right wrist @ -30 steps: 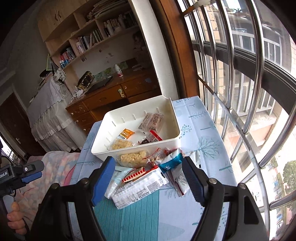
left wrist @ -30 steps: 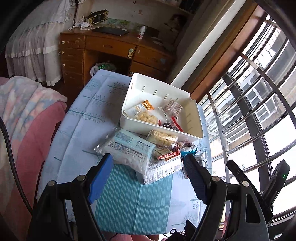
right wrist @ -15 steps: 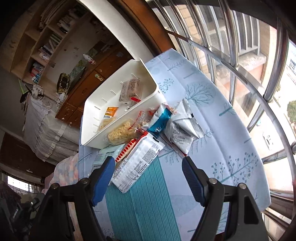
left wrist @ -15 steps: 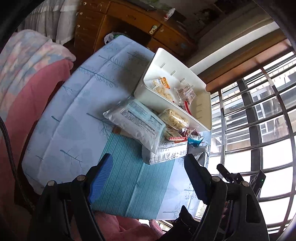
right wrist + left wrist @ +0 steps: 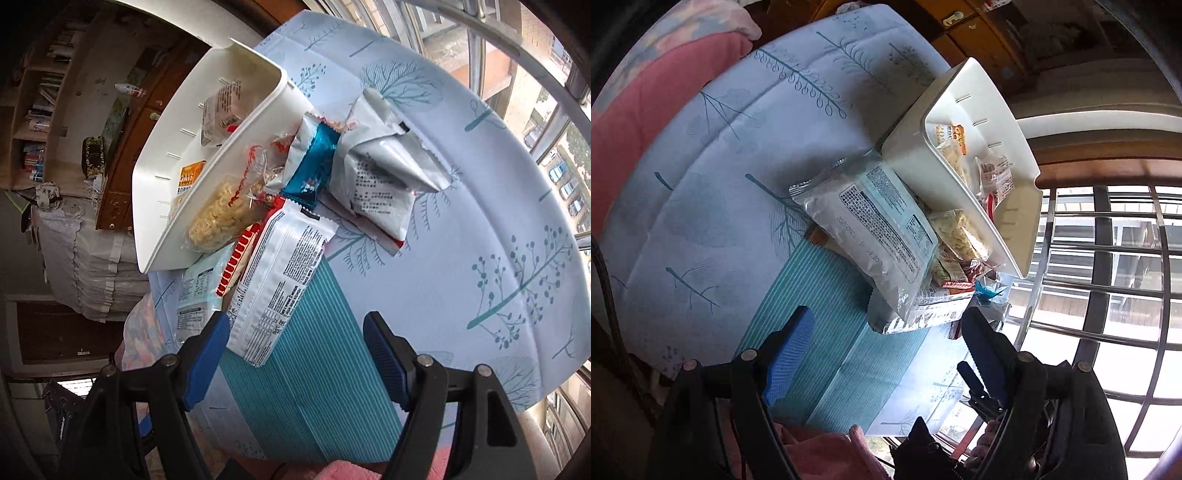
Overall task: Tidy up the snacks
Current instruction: 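Grasp the white-and-blue bag with left tool while right tool grasps the red-edged white bag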
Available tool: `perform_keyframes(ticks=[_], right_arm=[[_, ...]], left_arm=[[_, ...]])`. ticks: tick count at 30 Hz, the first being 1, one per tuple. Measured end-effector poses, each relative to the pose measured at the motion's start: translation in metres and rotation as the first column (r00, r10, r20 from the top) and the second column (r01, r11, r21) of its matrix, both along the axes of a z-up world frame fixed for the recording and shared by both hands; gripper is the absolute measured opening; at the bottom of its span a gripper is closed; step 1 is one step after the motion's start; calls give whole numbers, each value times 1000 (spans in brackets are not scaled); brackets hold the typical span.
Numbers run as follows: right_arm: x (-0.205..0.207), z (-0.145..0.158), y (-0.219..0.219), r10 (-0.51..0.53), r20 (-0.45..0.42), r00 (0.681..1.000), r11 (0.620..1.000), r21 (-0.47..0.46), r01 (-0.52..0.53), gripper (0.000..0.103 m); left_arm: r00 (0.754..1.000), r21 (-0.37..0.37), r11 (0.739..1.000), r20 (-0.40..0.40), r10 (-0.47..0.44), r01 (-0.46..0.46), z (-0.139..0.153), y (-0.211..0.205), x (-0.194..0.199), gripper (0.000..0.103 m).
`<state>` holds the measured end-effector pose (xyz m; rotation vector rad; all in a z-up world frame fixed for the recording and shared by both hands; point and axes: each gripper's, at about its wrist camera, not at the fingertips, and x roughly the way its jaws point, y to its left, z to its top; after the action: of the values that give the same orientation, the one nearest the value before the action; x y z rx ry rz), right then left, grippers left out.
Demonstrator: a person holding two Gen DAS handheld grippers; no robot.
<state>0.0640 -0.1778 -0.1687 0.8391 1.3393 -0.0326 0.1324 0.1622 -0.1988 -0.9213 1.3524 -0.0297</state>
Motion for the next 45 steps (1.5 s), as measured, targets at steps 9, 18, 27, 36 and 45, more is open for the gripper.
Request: perform_keyframes(ticks=[9,18,27,36,45], right_arm=[[22,-37,25,-2,-132,991,995,98,15,75],[43,-61,55,49,-213,976,993,114,-25,75],[60,-69,74,66,-209,976,993,114,-43,75],[71,-74,82,53,-210,976,992,120,-28,75],[66,-77,68,30,-195,980,989,145,-1,68]], left_arm=[[989,-80,996,-145,16,-27,-47,1,40,81],[962,-137,985,-264,67,-106,-85,1,58,81],[948,-158,975,-303,101,-155,-104,-11,69,81],[932,-142,971,-337,134,-191,-115,-20,81,69],[921,-198,948,-352,169,-250,-121,-13,78,42]])
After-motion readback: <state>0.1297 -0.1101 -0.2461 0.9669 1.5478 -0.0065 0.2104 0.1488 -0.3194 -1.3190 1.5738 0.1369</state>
